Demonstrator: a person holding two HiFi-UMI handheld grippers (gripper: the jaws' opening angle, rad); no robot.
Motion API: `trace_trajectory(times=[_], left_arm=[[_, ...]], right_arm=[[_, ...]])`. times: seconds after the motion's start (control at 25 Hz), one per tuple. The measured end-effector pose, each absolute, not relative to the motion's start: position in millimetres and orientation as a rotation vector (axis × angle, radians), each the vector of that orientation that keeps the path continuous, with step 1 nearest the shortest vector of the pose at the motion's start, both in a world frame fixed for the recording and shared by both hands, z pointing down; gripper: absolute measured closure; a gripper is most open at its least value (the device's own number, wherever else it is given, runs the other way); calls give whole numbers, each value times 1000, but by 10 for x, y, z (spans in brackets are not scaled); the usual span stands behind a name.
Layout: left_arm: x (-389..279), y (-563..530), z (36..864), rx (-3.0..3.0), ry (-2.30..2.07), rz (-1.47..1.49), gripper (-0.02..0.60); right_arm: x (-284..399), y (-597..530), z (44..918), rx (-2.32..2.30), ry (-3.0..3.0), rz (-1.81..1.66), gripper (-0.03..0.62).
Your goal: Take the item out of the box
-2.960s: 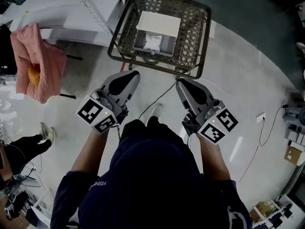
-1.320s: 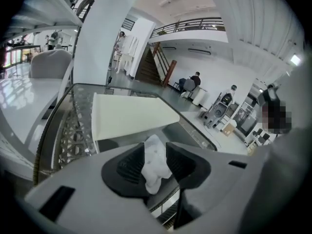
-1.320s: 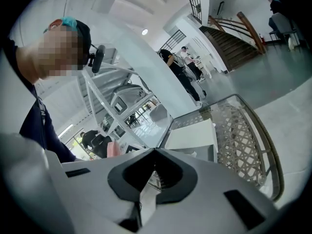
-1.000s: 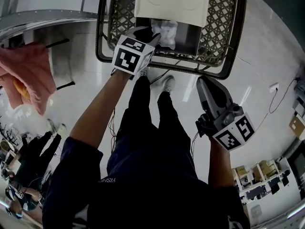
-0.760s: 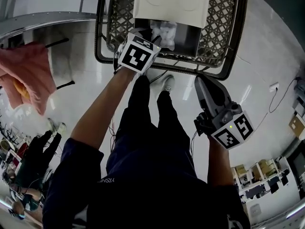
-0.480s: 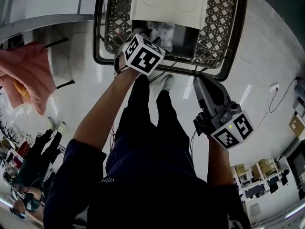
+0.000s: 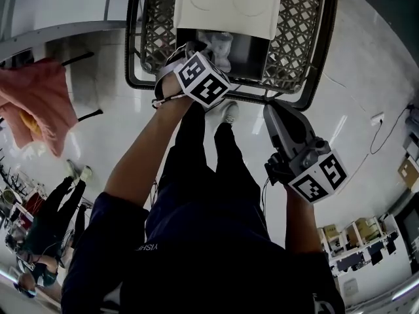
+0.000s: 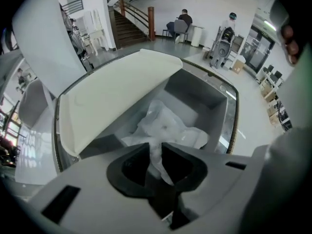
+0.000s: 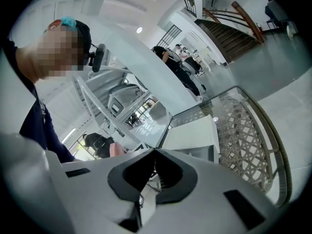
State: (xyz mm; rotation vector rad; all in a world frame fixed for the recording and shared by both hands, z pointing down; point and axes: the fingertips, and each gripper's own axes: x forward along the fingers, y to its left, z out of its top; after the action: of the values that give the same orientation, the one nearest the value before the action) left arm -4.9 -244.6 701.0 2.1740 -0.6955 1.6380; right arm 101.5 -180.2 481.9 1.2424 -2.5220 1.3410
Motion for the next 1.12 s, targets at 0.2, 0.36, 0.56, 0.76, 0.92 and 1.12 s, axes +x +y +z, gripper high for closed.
trace_trajectory(times=[0.2,0.36,0.56,0.76,0.92,1.12], left_arm=[[-28,-2403,7107,2205,-697,1647,554],[-41,-2379,7076,2214,-721,1572,572],[-81,-2422,6848,2258,-773,1493,574],[-42,-2544,6430,2339,-828,1413,574],[-63,-2598,5996,2402,-881,1327,574],[-4,-2710,5497,2488,-951,1223,575]], right_arm=[[1061,-1725,4950,1252,-2514,1338,569],[1062,-1700,4926,1265,-2523,1322,569],[1019,-1698,4817,1279,-2544,1301,569],[978,-1721,4639,1286,-2587,1255,569],[924,-1717,4400,1292,-2631,1204,569],[934,-1736,4184,1301,-2679,1129,569]])
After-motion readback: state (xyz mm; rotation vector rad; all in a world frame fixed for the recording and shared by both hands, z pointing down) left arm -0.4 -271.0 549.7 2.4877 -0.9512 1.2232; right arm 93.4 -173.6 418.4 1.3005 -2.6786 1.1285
